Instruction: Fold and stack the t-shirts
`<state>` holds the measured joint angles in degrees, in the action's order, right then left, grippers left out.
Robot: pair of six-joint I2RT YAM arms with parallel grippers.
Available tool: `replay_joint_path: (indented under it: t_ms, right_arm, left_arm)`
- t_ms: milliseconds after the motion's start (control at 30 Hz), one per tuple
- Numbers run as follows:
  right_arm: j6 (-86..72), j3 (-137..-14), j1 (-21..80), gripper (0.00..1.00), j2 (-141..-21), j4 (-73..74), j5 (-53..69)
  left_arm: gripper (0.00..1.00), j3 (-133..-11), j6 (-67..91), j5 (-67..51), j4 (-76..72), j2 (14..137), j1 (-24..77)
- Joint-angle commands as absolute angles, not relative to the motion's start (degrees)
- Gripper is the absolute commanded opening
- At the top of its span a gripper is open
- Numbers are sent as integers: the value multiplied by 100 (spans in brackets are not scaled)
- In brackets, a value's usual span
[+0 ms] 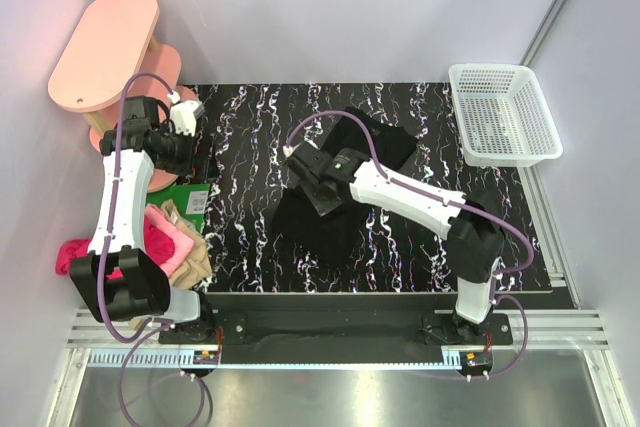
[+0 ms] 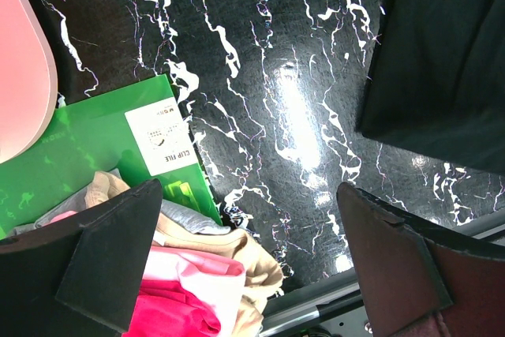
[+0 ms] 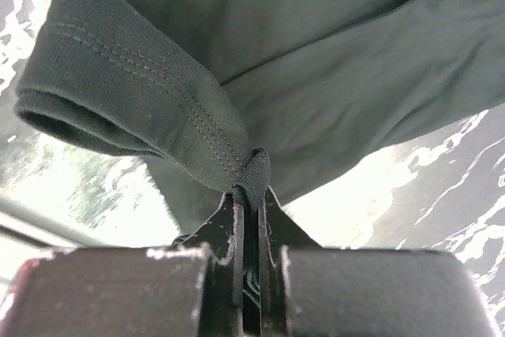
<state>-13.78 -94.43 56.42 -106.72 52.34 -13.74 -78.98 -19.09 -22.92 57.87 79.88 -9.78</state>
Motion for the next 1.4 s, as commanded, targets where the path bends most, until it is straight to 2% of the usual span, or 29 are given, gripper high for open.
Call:
replay_joint_path:
  t_ms: [0, 667, 700, 767, 800, 900, 1000, 1200, 1300, 1367]
  right_arm:
    - [-879, -9623, 5292, 0, -10845, 4817, -1213]
    - [-422, -10441, 3956, 0, -12075, 4518, -870]
    - [-439, -10450, 3929, 14, -12128, 4518, -931]
    - [-448, -10537, 3850, 34, -12295, 4526, -1167]
    - [-448, -10608, 3824, 55, -12348, 4579, -1239]
    - [-536, -10897, 3709, 85, -12471, 4658, -1625]
    - [-589, -11424, 3604, 89, -12559, 4868, -2046]
    - [-764, -12681, 3551, 88, -12647, 5518, -3374]
    - [-1027, -12998, 3542, 84, -12481, 6018, -2763]
    - [-1335, -12798, 3551, 81, -12314, 6152, -1368]
  left_arm:
    - [99, -8033, -1986, -2338, 5757, 7998, -976]
    - [99, -7866, -2065, -2408, 5766, 8112, -967]
    - [99, -7866, -2074, -2426, 5766, 8095, -975]
    - [99, -7814, -2100, -2461, 5774, 8068, -967]
    - [99, -7796, -2144, -2470, 5774, 8060, -975]
    - [99, -7735, -2162, -2461, 5792, 8016, -967]
    - [99, -7655, -2215, -2479, 5809, 7954, -967]
    - [99, -7646, -2276, -2400, 5853, 7884, -967]
    - [99, -7646, -2268, -2461, 5880, 7858, -958]
    - [99, -7612, -2259, -2540, 5871, 7866, -958]
